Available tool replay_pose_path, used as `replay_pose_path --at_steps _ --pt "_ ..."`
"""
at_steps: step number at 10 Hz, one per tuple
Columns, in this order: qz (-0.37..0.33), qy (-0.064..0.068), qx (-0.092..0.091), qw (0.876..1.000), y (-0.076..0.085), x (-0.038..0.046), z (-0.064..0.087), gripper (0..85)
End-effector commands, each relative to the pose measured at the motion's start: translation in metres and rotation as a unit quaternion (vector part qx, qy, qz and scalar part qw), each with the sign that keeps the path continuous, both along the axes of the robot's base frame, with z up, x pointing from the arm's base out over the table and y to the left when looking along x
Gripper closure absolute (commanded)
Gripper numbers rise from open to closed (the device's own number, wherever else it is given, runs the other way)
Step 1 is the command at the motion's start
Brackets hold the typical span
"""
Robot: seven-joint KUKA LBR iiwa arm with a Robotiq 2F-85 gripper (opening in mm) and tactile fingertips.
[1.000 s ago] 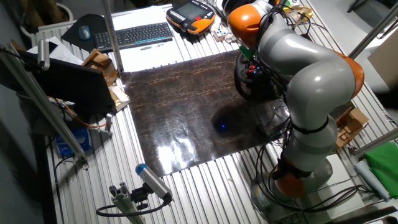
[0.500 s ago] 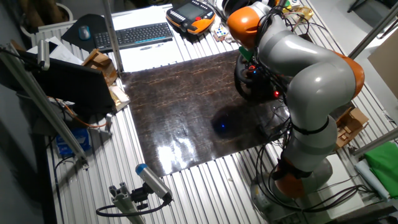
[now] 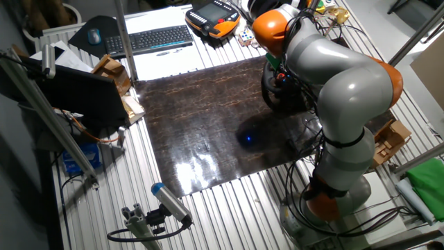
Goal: Rotate the steering wheel 90 degrees clockwise
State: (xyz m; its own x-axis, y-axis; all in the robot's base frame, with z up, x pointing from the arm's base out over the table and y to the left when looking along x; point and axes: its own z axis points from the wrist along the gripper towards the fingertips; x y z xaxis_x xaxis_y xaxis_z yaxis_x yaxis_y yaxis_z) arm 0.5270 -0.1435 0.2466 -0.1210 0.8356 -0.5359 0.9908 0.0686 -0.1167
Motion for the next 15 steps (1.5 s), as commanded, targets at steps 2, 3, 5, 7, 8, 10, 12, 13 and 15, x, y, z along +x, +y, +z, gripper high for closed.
replay_pose_path --at_steps 2,3,5,7,8,10,12,13,15 --pt "-0.013 -0.002 0.007 1.000 -0.003 -0.0008 -0.006 14.7" --pt "-0.013 -0.001 0.007 1.000 -0.003 -0.0007 -0.008 14.7" --pt "-0.009 0.003 0.007 1.000 -0.003 -0.0016 -0.012 16.0" --pt "-0.001 0.008 0.008 1.000 -0.004 -0.0038 -0.017 19.3" --pt "0.006 0.012 0.007 1.000 -0.004 -0.0046 -0.019 21.0" --pt "0.020 0.020 0.011 1.000 -0.005 -0.0062 -0.022 24.0" --pt "0.027 0.022 0.012 0.999 -0.006 -0.0072 -0.025 27.3" --pt "0.027 0.022 0.012 0.999 -0.006 -0.0073 -0.025 28.3" --pt "0.029 0.024 0.016 0.999 -0.008 -0.0077 -0.026 32.7"
